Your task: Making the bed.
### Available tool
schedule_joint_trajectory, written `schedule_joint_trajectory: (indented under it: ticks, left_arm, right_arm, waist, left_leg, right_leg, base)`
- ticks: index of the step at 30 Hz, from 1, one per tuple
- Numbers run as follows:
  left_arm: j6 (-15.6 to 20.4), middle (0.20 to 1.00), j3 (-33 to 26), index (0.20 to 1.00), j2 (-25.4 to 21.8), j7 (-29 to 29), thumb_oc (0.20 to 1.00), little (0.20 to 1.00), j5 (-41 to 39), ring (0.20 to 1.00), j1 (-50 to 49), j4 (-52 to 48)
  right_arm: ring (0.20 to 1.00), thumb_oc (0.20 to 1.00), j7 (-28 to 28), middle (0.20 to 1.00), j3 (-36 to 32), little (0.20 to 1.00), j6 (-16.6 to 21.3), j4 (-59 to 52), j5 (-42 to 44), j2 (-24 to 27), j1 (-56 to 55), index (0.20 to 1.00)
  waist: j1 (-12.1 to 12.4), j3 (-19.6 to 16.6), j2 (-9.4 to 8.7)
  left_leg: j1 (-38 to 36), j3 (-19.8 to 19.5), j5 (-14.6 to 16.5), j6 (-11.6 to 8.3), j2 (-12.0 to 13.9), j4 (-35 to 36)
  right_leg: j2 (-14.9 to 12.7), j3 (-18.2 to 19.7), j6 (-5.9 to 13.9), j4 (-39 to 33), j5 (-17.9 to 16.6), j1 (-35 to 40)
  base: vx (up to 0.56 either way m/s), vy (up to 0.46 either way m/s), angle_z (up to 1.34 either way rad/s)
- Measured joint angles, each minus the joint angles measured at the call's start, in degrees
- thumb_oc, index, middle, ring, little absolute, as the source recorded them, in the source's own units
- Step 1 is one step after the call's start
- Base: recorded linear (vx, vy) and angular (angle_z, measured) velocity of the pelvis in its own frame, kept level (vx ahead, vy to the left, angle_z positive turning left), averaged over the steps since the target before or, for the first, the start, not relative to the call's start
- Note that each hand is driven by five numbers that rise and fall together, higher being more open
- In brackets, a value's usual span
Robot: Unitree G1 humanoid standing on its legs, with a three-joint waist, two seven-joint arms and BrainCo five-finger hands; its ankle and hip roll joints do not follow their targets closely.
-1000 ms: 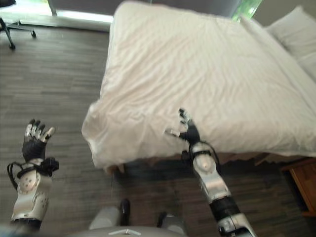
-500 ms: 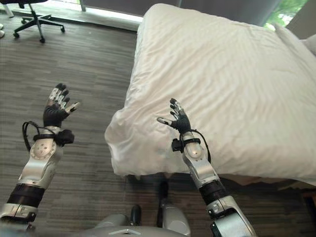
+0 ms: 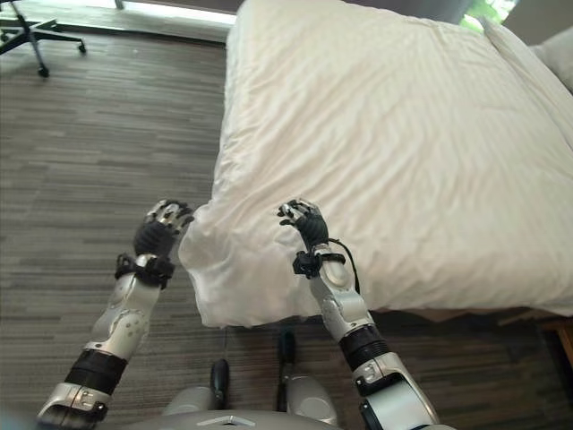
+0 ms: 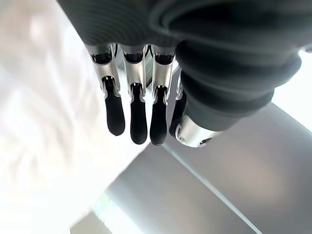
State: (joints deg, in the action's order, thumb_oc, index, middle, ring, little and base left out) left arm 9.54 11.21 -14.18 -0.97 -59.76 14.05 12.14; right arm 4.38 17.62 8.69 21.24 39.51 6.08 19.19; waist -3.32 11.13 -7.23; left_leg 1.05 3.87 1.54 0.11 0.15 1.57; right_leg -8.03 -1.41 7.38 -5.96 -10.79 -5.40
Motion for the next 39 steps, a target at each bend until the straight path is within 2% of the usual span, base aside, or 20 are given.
schedule_joint_trajectory:
  ticks: [2, 6, 10, 12, 16, 17, 22, 23, 27, 34, 35, 39]
  left_arm:
    - [0.49, 0.2, 0.89, 0.2, 3.37, 0.45, 0.2, 0.2, -3.85, 0.2, 2.85, -0.01]
    - [2.18, 0.2, 4.64, 0.2, 6.25, 1.66, 0.2, 0.2, -9.86, 0.2, 9.98, -0.1]
    - [4.94, 0.2, 6.06, 0.2, 9.35, 2.41, 0.2, 0.2, -12.58, 0.2, 15.05, -0.14]
    - [7.01, 0.2, 6.3, 0.2, 10.78, 2.51, 0.2, 0.2, -14.44, 0.2, 15.5, -0.12]
    - [9.38, 0.2, 6.27, 0.2, 12.64, 2.52, 0.2, 0.2, -14.8, 0.2, 15.59, 0.07]
    - [9.65, 0.2, 6.34, 0.2, 12.92, 2.52, 0.2, 0.2, -16.58, 0.2, 15.53, 0.52]
    - [9.99, 0.2, 5.22, 0.2, 13.45, 2.51, 0.2, 0.2, -16.75, 0.2, 15.77, 2.82]
    - [10.35, 0.2, 4.07, 0.2, 13.56, 2.51, 0.2, 0.2, -17.45, 0.2, 16.46, 2.93]
    - [11.27, 0.2, 3.54, 0.2, 13.49, 2.5, 0.2, 0.2, -18.69, 0.2, 19.46, 2.94]
    - [12.56, 0.2, 2.95, 0.2, 12.46, 3.07, 0.2, 0.2, -18.62, 0.2, 24.36, 5.9]
    - [12.2, 0.2, 2.21, 0.2, 10.74, 3.58, 0.2, 0.2, -18.69, 0.2, 25.67, 11.68]
    - [11.36, 0.2, 2.28, 0.2, 6.92, 5.42, 0.2, 0.2, -17.7, 0.2, 30.49, 15.48]
  right_arm:
    - [0.2, 0.2, -0.87, 0.2, 1.2, 0.2, 0.78, 0.3, 3.94, -1.11, 0.19, 0.2]
    - [0.2, 0.2, -2.48, 0.2, 2.87, 0.2, 3.03, 7.52, 12.55, -3.29, 3.58, 0.2]
    - [0.2, 0.2, -3.72, 0.2, 2.65, 0.2, 4.76, 11.49, 20.62, -6.06, 5.12, 0.2]
    - [0.2, 0.2, -4.19, 0.2, 2.36, 0.2, 6.57, 13.19, 25.3, -7.42, 6.26, 0.2]
    - [0.2, 0.2, -4.73, 0.2, 0.35, 0.2, 9.6, 15.85, 30.72, -9.11, 10.87, 0.2]
    - [0.2, 0.2, -4.73, 0.2, 0.07, 0.2, 10.67, 16.08, 32.61, -8.88, 12.79, 0.2]
    - [0.2, 0.2, -4.66, 0.2, -2.14, 0.2, 12.3, 18.05, 33.74, -7.86, 18.66, 0.2]
    - [0.2, 0.2, -4.59, 0.2, -3.19, 0.2, 13.45, 18.1, 34.91, -6.26, 22.41, 0.2]
    - [0.2, 0.2, -4.45, 0.2, -4.51, 0.2, 15.4, 18.61, 35.38, -4.11, 26.44, 0.2]
    - [0.2, 0.2, -4.94, 0.2, -5.04, 0.2, 18.26, 17.75, 35.61, -3.69, 29.2, 0.2]
    - [0.2, 0.2, -5.22, 0.2, -4.7, 0.2, 18.29, 17.06, 35.57, -3.88, 29.93, 0.2]
    - [0.2, 0.2, -6.27, 0.2, -4.34, 0.2, 18.28, 15.29, 35.24, -4.33, 30.58, 0.2]
  waist:
    - [-1.01, -0.11, -0.13]
    - [-2.72, -0.18, 0.0]
    - [-2.95, -0.18, 0.63]
    - [-2.85, 0.09, 1.47]
    - [-2.66, 1.27, 3.09]
    - [-2.49, 2.27, 3.98]
    - [-1.12, 3.96, 5.48]
    - [-0.64, 6.07, 6.24]
    - [0.46, 7.15, 6.78]
    - [0.69, 8.15, 6.22]
    - [0.17, 8.33, 5.93]
    - [0.09, 8.19, 5.75]
  left_leg:
    - [-0.09, 0.33, -0.57, -0.93, 0.65, 0.97]
    - [0.92, 0.49, -2.15, -3.61, 3.76, 2.87]
    - [3.72, 0.46, -3.27, -5.28, 6.11, 3.39]
    - [5.63, 0.27, -3.82, -5.89, 7.45, 3.43]
    - [9.39, -0.31, -4.96, -6.56, 8.15, 3.58]
    - [10.67, -0.93, -5.53, -6.73, 8.4, 3.73]
    - [13.59, -1.94, -6.2, -6.96, 9.06, 3.74]
    - [14.71, -3.17, -6.58, -7.31, 9.28, 3.74]
    - [17.38, -4.81, -7.13, -7.72, 9.36, 3.73]
    - [22.09, -6.17, -7.88, -7.92, 8.59, 3.71]
    - [23.12, -6.2, -7.9, -7.89, 8.56, 3.71]
    - [25.47, -6.05, -8.17, -8.01, 8.62, 3.71]
  right_leg:
    - [0.82, -0.02, 1.0, 0.27, 1.25, -0.16]
    - [3.97, -0.05, 0.4, 0.28, 1.87, -2.39]
    - [6.45, -0.03, -0.35, 0.27, 2.02, -5.6]
    - [7.58, -0.28, -0.98, 0.26, 1.58, -7.5]
    - [8.18, -1.24, -2.16, 0.26, 1.06, -11.06]
    - [8.42, -1.8, -2.26, 0.25, 0.59, -12.13]
    - [8.93, -3.13, -2.87, 0.27, 0.11, -14.54]
    - [9.07, -4.4, -3.21, 0.27, 0.17, -15.04]
    - [9.12, -6.32, -3.91, 0.29, -0.25, -16.71]
    - [8.52, -7.54, -4.18, 0.3, -0.41, -20.8]
    - [8.43, -7.4, -4.43, 0.3, -0.6, -22.0]
    - [8.62, -7.05, -4.38, 0.3, -0.73, -24.51]
  base:
    - [0.01, -0.114, -0.16]
    - [-0.02, -0.089, -0.14]
    - [-0.03, -0.067, -0.07]
    - [0.0, -0.076, -0.01]
    - [-0.01, -0.06, 0.07]
    - [0.0, -0.064, 0.13]
    - [0.01, -0.042, 0.13]
    - [0.01, -0.02, 0.26]
    - [0.01, -0.027, 0.23]
    - [-0.01, -0.002, 0.11]
    - [0.01, 0.004, -0.09]
    - [0.0, 0.002, -0.04]
